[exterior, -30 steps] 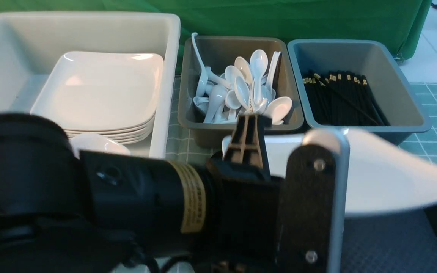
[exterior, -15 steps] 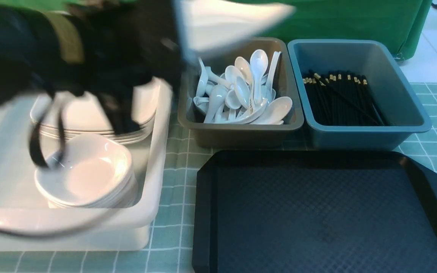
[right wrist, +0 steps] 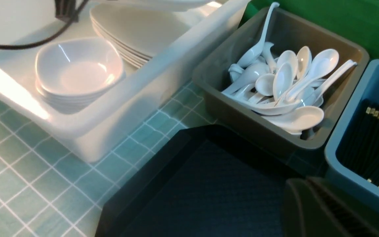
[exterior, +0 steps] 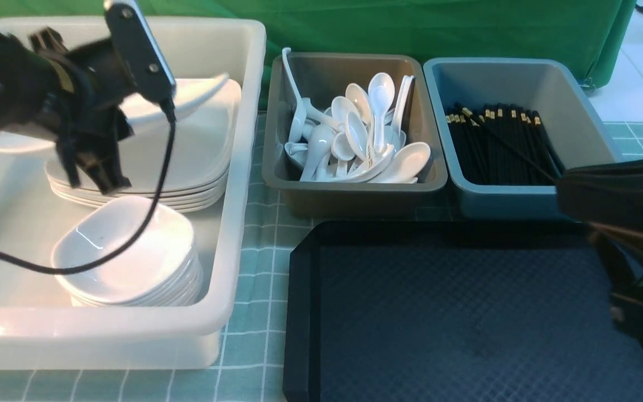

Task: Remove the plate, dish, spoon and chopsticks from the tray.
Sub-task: Use the left arm to put the plate into the large storage box on the left

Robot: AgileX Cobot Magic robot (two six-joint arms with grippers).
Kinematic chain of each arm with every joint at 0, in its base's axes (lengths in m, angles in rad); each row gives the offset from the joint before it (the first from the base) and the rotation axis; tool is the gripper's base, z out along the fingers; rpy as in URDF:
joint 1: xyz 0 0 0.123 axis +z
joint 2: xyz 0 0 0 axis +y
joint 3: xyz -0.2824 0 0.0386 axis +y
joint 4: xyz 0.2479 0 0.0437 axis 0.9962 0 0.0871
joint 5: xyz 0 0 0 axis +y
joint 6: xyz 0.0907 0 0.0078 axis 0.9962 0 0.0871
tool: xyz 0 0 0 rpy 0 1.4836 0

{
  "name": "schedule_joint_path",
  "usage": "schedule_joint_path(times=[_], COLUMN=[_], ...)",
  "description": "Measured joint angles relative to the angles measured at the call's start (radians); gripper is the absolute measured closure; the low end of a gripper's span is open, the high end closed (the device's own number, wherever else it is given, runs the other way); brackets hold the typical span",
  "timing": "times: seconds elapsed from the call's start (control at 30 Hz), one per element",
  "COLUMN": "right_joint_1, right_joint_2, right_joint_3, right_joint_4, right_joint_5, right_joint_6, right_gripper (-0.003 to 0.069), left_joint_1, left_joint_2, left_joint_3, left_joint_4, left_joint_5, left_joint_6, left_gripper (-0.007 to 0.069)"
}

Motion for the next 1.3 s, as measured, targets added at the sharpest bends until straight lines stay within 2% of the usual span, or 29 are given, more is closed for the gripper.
schedule_joint_path(times=[0.33, 0.43, 0.6, 0.73, 0.77, 0.9, 0.93, 0.97, 1.13, 1.3], right_joint_1=[0.000, 0.000, 0.000, 0.000, 0.000, 0.000, 0.000, 0.000, 0.000, 0.000], right_joint_2=[0.007, 0.007, 0.007, 0.007, 0.007, 0.007, 0.007, 0.007, 0.007, -0.002], right_joint_3=[0.000, 0.000, 0.000, 0.000, 0.000, 0.000, 0.000, 0.000, 0.000, 0.000], right_joint_4=[0.012, 0.012, 0.026, 0.041, 0.059, 0.095, 0.097, 0.105, 0.111, 0.114], right_joint_5=[-0.003, -0.003, -0.003, -0.003, -0.002, -0.002, -0.002, 0.000, 0.001, 0.002], right_joint_6=[-0.008, -0.011, -0.019, -0.022, -0.028, -0.052, -0.053, -0.054, -0.056, -0.056], right_gripper=[0.0638, 0.0638, 0.0638, 0.0638, 0.0638, 0.0638, 0.0638, 0.0638, 0.0638, 0.0638], left_joint_1=[0.000, 0.000, 0.000, 0.000, 0.000, 0.000, 0.000, 0.000, 0.000, 0.000], left_joint_2=[0.100, 0.108, 0.114, 0.125, 0.129, 0.130, 0.130, 0.130, 0.109, 0.035], left_joint_3=[-0.002, -0.002, -0.002, -0.002, -0.002, -0.002, -0.002, -0.002, -0.002, -0.002], left_joint_4=[0.015, 0.012, 0.007, -0.009, -0.025, -0.060, -0.061, -0.077, -0.147, -0.218], left_joint_5=[-0.113, -0.156, -0.184, -0.188, -0.190, -0.192, -0.194, -0.195, -0.204, -0.201], left_joint_6=[-0.016, -0.034, -0.036, -0.036, -0.036, -0.036, -0.036, -0.036, -0.038, -0.039], left_gripper=[0.0595, 0.0564, 0.0464, 0.0351, 0.0289, 0.0185, 0.0181, 0.0138, 0.0077, 0.0067])
